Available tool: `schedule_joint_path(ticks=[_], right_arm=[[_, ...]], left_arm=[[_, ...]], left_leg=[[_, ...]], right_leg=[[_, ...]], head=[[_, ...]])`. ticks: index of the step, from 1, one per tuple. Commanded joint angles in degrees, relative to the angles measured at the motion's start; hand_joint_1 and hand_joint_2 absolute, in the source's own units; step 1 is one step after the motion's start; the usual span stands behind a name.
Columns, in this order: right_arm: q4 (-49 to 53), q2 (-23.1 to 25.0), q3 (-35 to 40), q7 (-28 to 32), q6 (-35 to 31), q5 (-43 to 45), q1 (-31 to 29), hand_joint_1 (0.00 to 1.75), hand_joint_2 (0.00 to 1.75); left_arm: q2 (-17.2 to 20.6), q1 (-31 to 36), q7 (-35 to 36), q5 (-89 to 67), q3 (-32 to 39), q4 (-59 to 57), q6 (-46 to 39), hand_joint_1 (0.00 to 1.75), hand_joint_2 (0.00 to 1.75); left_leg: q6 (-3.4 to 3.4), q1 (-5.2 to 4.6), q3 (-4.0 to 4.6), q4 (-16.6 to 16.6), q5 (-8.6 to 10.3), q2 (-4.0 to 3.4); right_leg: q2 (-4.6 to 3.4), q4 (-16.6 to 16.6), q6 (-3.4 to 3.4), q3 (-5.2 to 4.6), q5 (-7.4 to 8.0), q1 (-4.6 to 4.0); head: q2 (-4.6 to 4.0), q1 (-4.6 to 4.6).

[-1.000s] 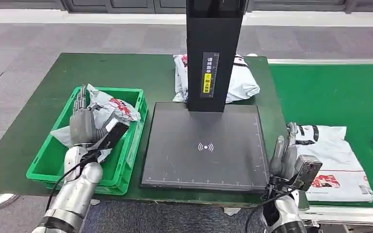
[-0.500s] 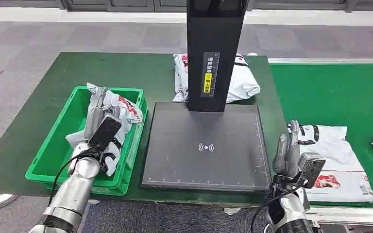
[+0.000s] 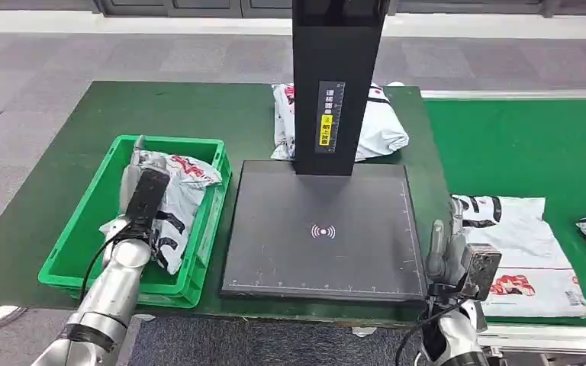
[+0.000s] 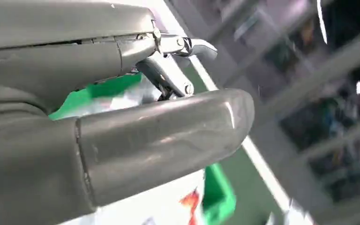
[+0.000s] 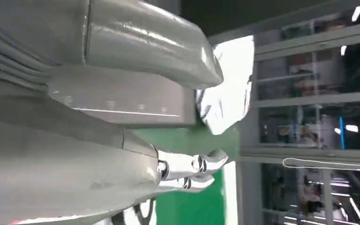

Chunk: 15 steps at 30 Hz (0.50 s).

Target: Moved the parcel from conveyor to table for the left to box.

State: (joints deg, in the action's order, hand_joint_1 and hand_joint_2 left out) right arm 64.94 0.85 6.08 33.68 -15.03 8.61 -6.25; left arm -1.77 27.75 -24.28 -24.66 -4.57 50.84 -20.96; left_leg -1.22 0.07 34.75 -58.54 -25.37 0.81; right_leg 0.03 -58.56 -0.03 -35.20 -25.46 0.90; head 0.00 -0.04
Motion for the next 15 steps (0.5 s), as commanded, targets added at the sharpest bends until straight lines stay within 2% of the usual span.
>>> schedule_joint_path(ticks=[1, 2, 3, 4, 7, 8, 9, 13, 15], right_arm=[[-0.96, -0.53, -2.23, -0.44, -1.13, -0.80, -1.02, 0.00, 0.00], [-1.43, -0.51, -2.37, -0.06, -4.24, -2.62, -1.63, 0.00, 0.00], [-1.52, -0.63, -2.33, -0.15, -4.27, -2.65, -1.95, 0.00, 0.00], [-1.89, -0.66, -2.52, -0.35, -5.14, -2.91, -2.31, 0.00, 0.00], [-1.91, -0.85, -2.59, -0.35, -5.08, -2.90, -2.46, 0.00, 0.00], [-2.78, -1.11, -2.50, 0.01, -6.86, -4.12, -3.00, 0.00, 0.00], [-3.58, -1.46, -2.39, -0.01, -6.89, -4.20, -3.50, 0.00, 0.00], [-7.59, -2.11, -3.08, 0.04, -6.96, -3.73, -5.81, 0.00, 0.00], [-10.15, -1.94, -4.00, 0.73, -8.06, -3.86, -7.33, 0.00, 0.00]], left_arm=[[-2.24, 2.78, -2.68, 1.44, 4.37, -0.51, -7.46, 0.00, 0.00], [-3.05, 2.95, -6.47, -0.32, 5.25, 0.76, -17.71, 0.00, 0.00], [-3.02, 3.44, -6.25, -0.22, 4.75, 0.56, -17.97, 0.00, 0.00], [-7.06, 2.84, -10.00, -11.72, 15.28, 5.12, -19.04, 0.00, 0.00], [-7.33, 3.36, -9.84, -12.19, 15.50, 4.79, -19.04, 0.00, 0.00], [-11.91, 4.73, -14.13, -23.92, 26.91, 7.19, -19.04, 0.00, 0.00], [-13.39, 5.91, -15.72, -27.23, 30.36, 8.02, -19.04, 0.00, 0.00], [-15.12, 8.95, -15.72, -34.62, 35.97, 8.30, -19.04, 0.00, 0.00], [-16.53, 9.19, -15.72, -41.34, 39.00, 12.78, -19.04, 0.00, 0.00]], left_leg=[[0.02, 0.05, 0.01, 0.00, 0.00, 0.02], [0.03, 0.09, -0.06, 0.06, 0.01, 0.00], [0.02, 0.03, 0.06, -0.02, 0.01, 0.00], [0.02, 0.08, 0.01, 0.00, -0.01, -0.05], [0.03, 0.10, 0.10, -0.07, -0.01, -0.04], [0.03, 0.08, 0.03, -0.03, -0.02, -0.08], [0.02, 0.02, 0.02, -0.02, 0.00, -0.05], [0.04, 0.11, 0.14, -0.13, -0.01, -0.16], [0.06, 0.05, 0.07, -0.04, 0.02, -0.11]], right_leg=[[0.07, 0.07, 0.00, 0.06, 0.01, -0.06], [0.08, 0.19, 0.00, 0.16, 0.04, -0.11], [0.06, 0.02, 0.00, -0.02, 0.01, -0.04], [0.05, 0.09, -0.01, 0.05, 0.03, -0.09], [0.04, 0.08, 0.00, -0.01, 0.04, -0.11], [0.00, 0.09, -0.01, 0.03, 0.04, -0.10], [0.01, 0.06, 0.00, 0.02, 0.03, -0.03], [-0.08, 0.04, 0.00, -0.08, 0.09, -0.13], [-0.03, 0.09, 0.02, 0.01, 0.09, -0.07]], head=[[-0.02, 0.00], [-0.02, 0.00], [0.00, 0.00], [0.00, 0.00], [-0.02, 0.00], [0.00, 0.00], [-0.02, 0.00], [0.00, 0.00], [0.00, 0.00]])
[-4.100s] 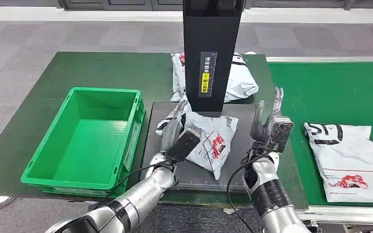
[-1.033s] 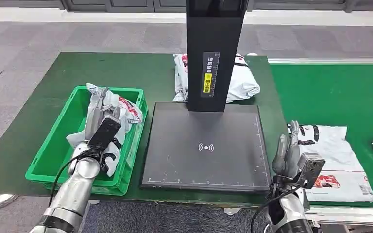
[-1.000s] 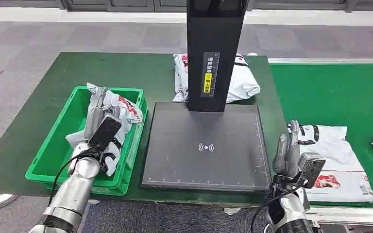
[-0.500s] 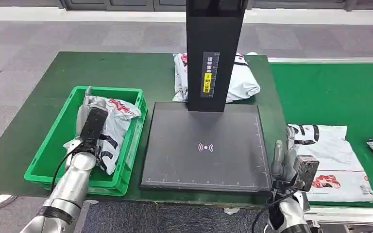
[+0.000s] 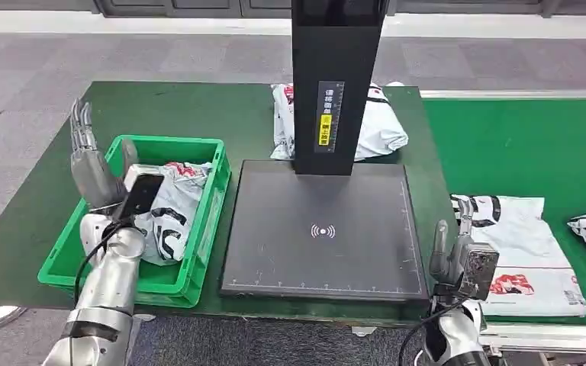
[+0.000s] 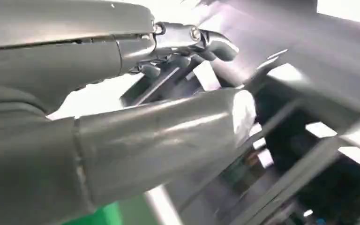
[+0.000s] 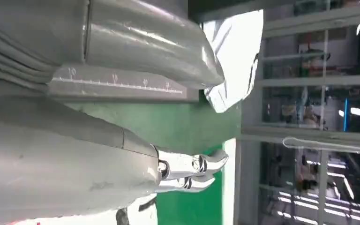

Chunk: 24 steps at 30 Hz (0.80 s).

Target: Moved the parcel from conveyor to table for the left to box.

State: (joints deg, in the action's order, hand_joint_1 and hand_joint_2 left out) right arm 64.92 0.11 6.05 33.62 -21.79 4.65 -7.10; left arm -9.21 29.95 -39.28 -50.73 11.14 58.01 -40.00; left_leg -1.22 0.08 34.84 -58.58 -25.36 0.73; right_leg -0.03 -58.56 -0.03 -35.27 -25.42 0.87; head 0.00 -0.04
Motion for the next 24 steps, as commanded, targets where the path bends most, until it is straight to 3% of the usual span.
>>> schedule_joint_path(ticks=[1, 24], right_arm=[[-11.02, -1.23, -4.20, 0.88, -2.96, -1.20, -6.99, 0.00, 0.00], [-11.25, -1.41, -4.28, 0.80, -3.48, -1.68, -7.15, 0.00, 0.00]], left_arm=[[-9.40, 7.05, -0.72, -17.69, 24.24, 6.27, 0.00, 0.00, 0.00], [-9.46, 6.91, -0.72, -16.85, 23.48, 6.27, 0.00, 0.00, 0.00]], left_leg=[[0.05, 0.08, -0.05, 0.01, -0.01, -0.16], [0.01, 0.06, -0.10, 0.04, 0.00, -0.31]], right_leg=[[-0.09, 0.15, 0.02, 0.09, 0.09, -0.09], [-0.20, 0.10, -0.02, 0.05, 0.14, -0.07]], head=[[0.00, 0.00], [-0.02, 0.00]])
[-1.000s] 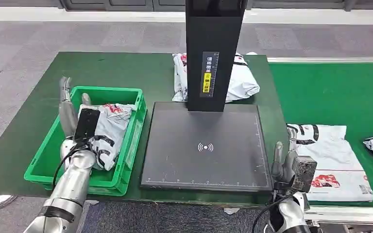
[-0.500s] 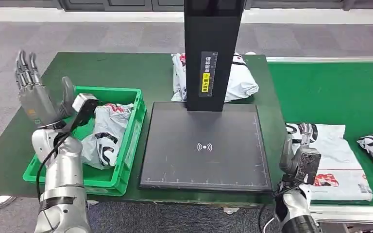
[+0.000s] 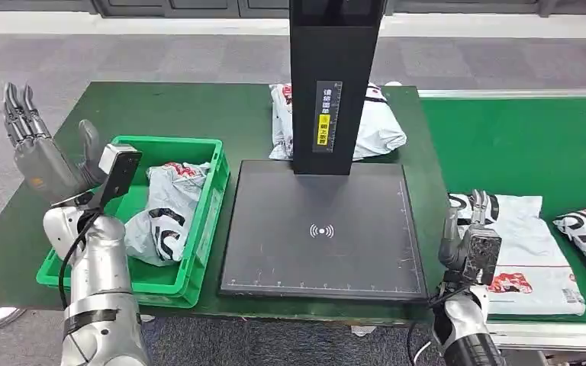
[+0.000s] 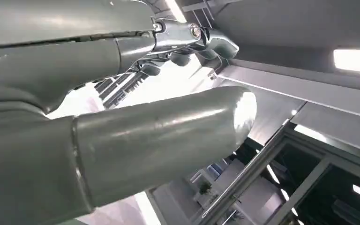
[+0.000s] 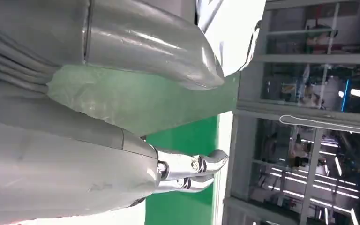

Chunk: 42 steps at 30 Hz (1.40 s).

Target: Moved the parcel from conveyor to table for the left to box.

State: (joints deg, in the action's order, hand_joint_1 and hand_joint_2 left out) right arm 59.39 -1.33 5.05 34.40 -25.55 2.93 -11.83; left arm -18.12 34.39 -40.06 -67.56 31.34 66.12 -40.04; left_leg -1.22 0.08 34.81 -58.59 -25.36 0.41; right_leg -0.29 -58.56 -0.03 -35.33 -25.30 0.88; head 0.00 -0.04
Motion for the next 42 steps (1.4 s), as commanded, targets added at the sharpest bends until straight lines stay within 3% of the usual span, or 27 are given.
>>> schedule_joint_path(ticks=[1, 22, 23, 24, 25, 26, 27, 28, 30, 31, 32, 33, 34, 36, 37, 39, 42], right_arm=[[-5.72, 0.03, -3.27, 0.02, 0.28, 0.04, -2.42, 0.00, 0.00], [-5.72, 0.03, -3.27, 0.02, 0.28, 0.04, -2.42, 0.00, 0.00], [-5.72, 0.03, -3.27, 0.02, 0.28, 0.04, -2.42, 0.00, 1.75], [-23.66, -8.38, -7.95, -21.58, -14.30, -21.56, -6.32, 0.00, 1.75], [-34.96, -13.35, -14.12, -31.67, -12.60, -35.72, -9.33, 0.00, 1.75], [-39.31, -14.86, -16.95, -26.82, -11.96, -35.19, -10.75, 0.00, 1.75], [-40.38, -15.18, -18.11, -25.38, -11.68, -35.44, -11.08, 0.00, 1.75], [-40.46, -14.91, -18.30, -25.67, -11.85, -36.09, -11.35, 0.00, 1.75], [-40.00, -13.61, -18.14, -26.98, -12.50, -37.40, -11.83, 0.00, 1.75], [-39.42, -12.98, -18.14, -28.06, -12.56, -38.38, -11.96, 0.00, 1.75], [-39.27, -12.71, -18.16, -28.36, -12.74, -38.65, -12.01, 0.00, 1.75], [-39.20, -12.61, -18.15, -28.47, -12.80, -38.75, -12.05, 0.00, 1.75], [-39.06, -12.47, -18.21, -28.97, -12.71, -39.08, -12.11, 0.00, 1.75], [-38.71, -12.35, -18.52, -29.03, -12.69, -39.28, -11.91, 0.00, 1.75], [-38.69, -12.38, -18.65, -29.16, -12.69, -39.34, -11.89, 0.00, 1.75], [-38.22, -12.35, -20.06, -29.24, -12.40, -40.51, -11.54, 0.00, 1.75], [-38.28, -12.62, -20.23, -29.21, -12.09, -40.77, -11.54, 0.00, 1.75]], left_arm=[[-0.55, 2.47, 0.06, -0.02, 3.27, -1.84, 0.04, 0.00, 0.00], [-0.55, 2.47, 0.06, -0.02, 3.27, -1.84, 0.04, 0.00, 0.00], [-0.55, 2.47, 0.06, -0.02, 3.27, -1.84, 0.04, 0.00, 1.75], [-1.88, -4.48, 5.04, 21.58, -13.43, -22.53, 21.64, 0.00, 1.75], [-1.88, -10.72, 3.84, 49.16, -42.23, -27.96, 33.62, 0.00, 1.75], [-1.88, -10.52, 2.08, 59.22, -56.17, -31.63, 25.94, 0.00, 1.75], [-1.88, -9.97, 1.13, 63.69, -60.89, -33.23, 23.35, 0.00, 1.75], [-1.88, -8.99, 0.75, 64.84, -61.76, -34.58, 22.76, 0.00, 1.75], [-0.37, -7.41, 0.79, 65.79, -61.63, -34.73, 24.12, 0.00, 1.75], [0.69, -7.12, 1.41, 66.35, -61.49, -33.71, 25.06, 0.00, 1.75], [1.12, -6.91, 1.53, 66.42, -61.43, -33.38, 25.26, 0.00, 1.75], [1.30, -6.81, 1.59, 66.45, -61.37, -33.25, 25.32, 0.00, 1.75], [1.56, -6.88, 1.83, 66.62, -61.32, -32.69, 25.67, 0.00, 1.75], [1.73, -6.93, 2.29, 66.67, -61.36, -32.17, 25.86, 0.00, 1.75], [1.63, -7.00, 2.40, 66.64, -61.44, -32.11, 25.86, 0.00, 1.75], [1.64, -7.09, 2.90, 66.69, -61.68, -31.70, 25.88, 0.00, 1.75], [1.61, -7.05, 2.90, 66.72, -61.68, -31.73, 25.82, 0.00, 1.75]], left_leg=[[0.02, 0.07, -0.11, 0.10, 0.01, 0.01], [0.03, 0.07, -0.16, 0.13, 0.01, -0.02], [0.01, 0.06, -0.08, 0.04, -0.01, 0.00], [0.02, 0.08, -0.12, 0.09, 0.00, 0.01], [0.01, 0.04, -0.06, 0.03, -0.01, 0.01], [0.02, 0.06, -0.13, 0.09, 0.00, 0.00], [0.16, -0.13, -0.45, 0.43, 0.23, 1.07], [0.27, -0.08, -0.43, 0.44, 0.42, 2.04], [0.39, -0.55, -0.46, 0.07, 0.14, 1.53], [0.79, -0.40, -0.34, -0.08, -0.03, 1.53], [0.82, -0.35, -0.25, -0.29, -0.15, 1.36], [0.79, -0.42, -0.83, 0.16, -0.19, 0.80], [0.78, -0.54, -0.81, 0.22, -0.19, 0.70], [0.84, -0.56, -0.39, 0.08, -0.57, -0.01], [0.77, -0.53, -0.16, -0.07, -0.66, -0.16], [0.76, -0.51, -0.68, 0.06, -0.60, -0.25], [0.86, -0.49, -0.43, -0.09, -0.45, -0.07]], right_leg=[[0.07, 0.17, -0.02, 0.17, 0.03, -0.08], [0.05, 0.22, -0.02, 0.21, 0.05, -0.09], [0.05, 0.10, -0.01, 0.12, 0.01, -0.07], [0.07, 0.17, -0.01, 0.18, 0.03, -0.10], [0.05, 0.08, -0.01, 0.10, 0.00, -0.05], [0.06, 0.16, -0.01, 0.18, 0.02, -0.07], [1.11, 0.45, 0.14, 0.84, -0.11, 0.12], [2.10, 0.83, 0.25, 0.96, -0.18, 0.06], [1.59, 0.32, 0.36, 0.59, -0.27, 0.46], [1.60, 0.45, 0.82, 0.84, -0.43, 0.38], [1.31, 0.24, 0.81, 0.38, -0.52, 0.32], [0.83, 0.65, 0.76, 0.88, -0.36, 0.39], [0.75, 0.56, 0.71, 0.93, -0.34, 0.53], [-0.01, 0.48, 0.76, 1.35, -0.19, 0.58], [-0.24, 0.34, 0.75, 0.96, -0.19, 0.55], [-0.25, 0.55, 0.72, 0.87, -0.14, 0.51], [-0.05, 0.41, 0.79, 0.69, -0.11, 0.50]], head=[[-0.02, 0.00], [0.00, 0.00], [-0.02, 0.00], [0.00, 0.00], [-0.02, 0.00], [-0.02, 0.00], [-0.02, 0.00], [-0.02, -0.02], [-0.02, 0.22], [-0.02, 0.06], [-0.02, 0.05], [-0.02, -0.09], [-0.02, -0.11], [-0.02, -0.13], [-0.02, -0.07], [-0.02, -0.09], [-0.02, -0.07]])
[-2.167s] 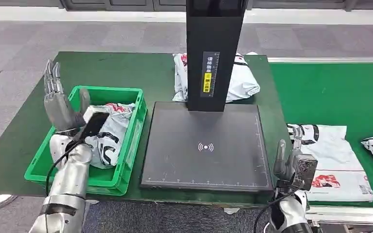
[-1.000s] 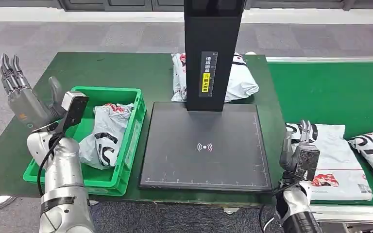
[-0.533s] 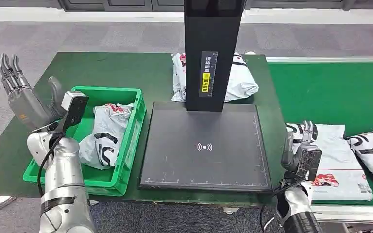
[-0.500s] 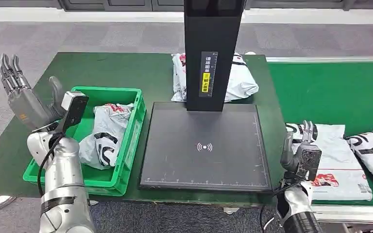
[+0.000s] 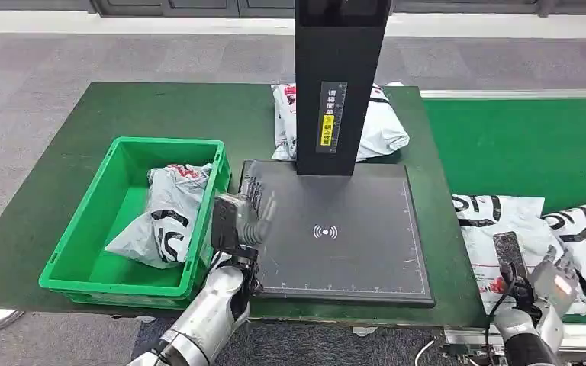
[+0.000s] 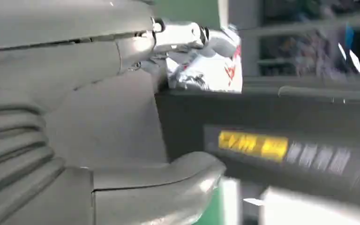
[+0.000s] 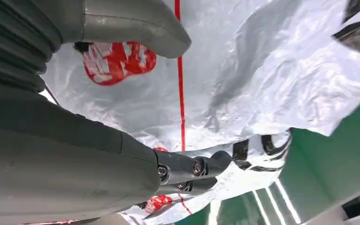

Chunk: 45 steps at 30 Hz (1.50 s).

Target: Moved the parcel from conveyor to table for the left to box.

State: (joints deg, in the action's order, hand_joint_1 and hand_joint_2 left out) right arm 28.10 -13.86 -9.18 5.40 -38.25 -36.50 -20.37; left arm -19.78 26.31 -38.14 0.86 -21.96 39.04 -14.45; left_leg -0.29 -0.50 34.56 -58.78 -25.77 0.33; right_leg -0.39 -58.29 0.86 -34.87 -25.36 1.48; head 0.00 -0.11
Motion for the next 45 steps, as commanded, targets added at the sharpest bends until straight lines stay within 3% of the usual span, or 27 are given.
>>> schedule_joint_path(ticks=[1, 15, 18, 20, 21, 39, 45], right_arm=[[-7.06, -0.12, -5.98, -0.24, 0.83, -1.65, -3.07, 0.00, 1.75], [-7.46, 0.35, -5.76, -1.46, 6.14, -3.97, -3.51, 0.00, 1.75], [-8.26, 0.31, -7.63, 0.04, 21.40, -1.01, -4.43, 0.00, 1.75], [-9.00, -0.02, -7.04, 2.15, 35.68, 0.49, -4.75, 0.02, 1.75], [-9.63, -0.10, -6.22, 4.42, 43.61, 1.05, -4.81, 1.75, 1.75], [-9.64, -0.07, -6.22, 4.43, 43.56, 1.05, -4.66, 1.75, 1.75], [-10.31, 0.16, -1.12, 6.65, 51.15, -2.03, -6.17, 1.75, 1.75]], left_arm=[[3.31, 1.06, 0.91, -1.68, -8.36, -4.64, 0.14, 0.00, 1.75], [3.48, 1.14, 0.61, -1.46, -8.29, -4.15, 0.04, 0.00, 1.75], [3.92, 1.33, 0.25, -1.48, -8.60, -4.52, -0.45, 0.00, 1.75], [4.25, 2.10, -0.84, -0.97, -8.44, -5.85, 0.18, 0.00, 1.75], [4.40, 2.54, -1.25, -0.66, -8.26, -6.48, 0.56, 0.00, 1.75], [4.47, 2.70, -1.25, -0.64, -8.24, -6.50, 0.64, 0.00, 1.75], [4.58, 2.95, -1.46, -0.39, -7.91, -7.03, 0.94, 0.00, 1.75]], left_leg=[[-0.09, 0.12, -0.23, 0.17, -0.03, -0.02], [-0.05, 0.08, -0.07, 0.11, -0.02, -0.06], [-0.08, 0.11, -0.11, 0.16, -0.02, -0.08], [-0.08, 0.11, -0.11, 0.15, -0.02, -0.12], [-0.05, 0.10, -0.09, 0.11, -0.03, -0.09], [-0.16, 0.27, -0.40, 0.17, -0.05, -0.22], [-0.17, 0.26, -0.39, 0.13, -0.07, -0.28]], right_leg=[[0.04, 0.21, -0.13, 0.27, -0.02, -0.14], [0.01, 0.09, -0.07, 0.12, -0.04, -0.09], [0.01, 0.14, -0.12, 0.16, -0.03, -0.12], [-0.03, 0.15, -0.11, 0.16, -0.02, -0.13], [-0.01, 0.10, -0.08, 0.14, -0.04, -0.12], [-0.12, 0.22, -0.15, 0.36, 0.03, -0.29], [-0.20, 0.17, -0.15, 0.33, 0.02, -0.28]], head=[[-0.02, 0.00], [-0.02, 0.00], [-0.02, 0.00], [0.00, 0.00], [0.00, 0.00], [-0.02, 0.00], [0.00, 0.00]])
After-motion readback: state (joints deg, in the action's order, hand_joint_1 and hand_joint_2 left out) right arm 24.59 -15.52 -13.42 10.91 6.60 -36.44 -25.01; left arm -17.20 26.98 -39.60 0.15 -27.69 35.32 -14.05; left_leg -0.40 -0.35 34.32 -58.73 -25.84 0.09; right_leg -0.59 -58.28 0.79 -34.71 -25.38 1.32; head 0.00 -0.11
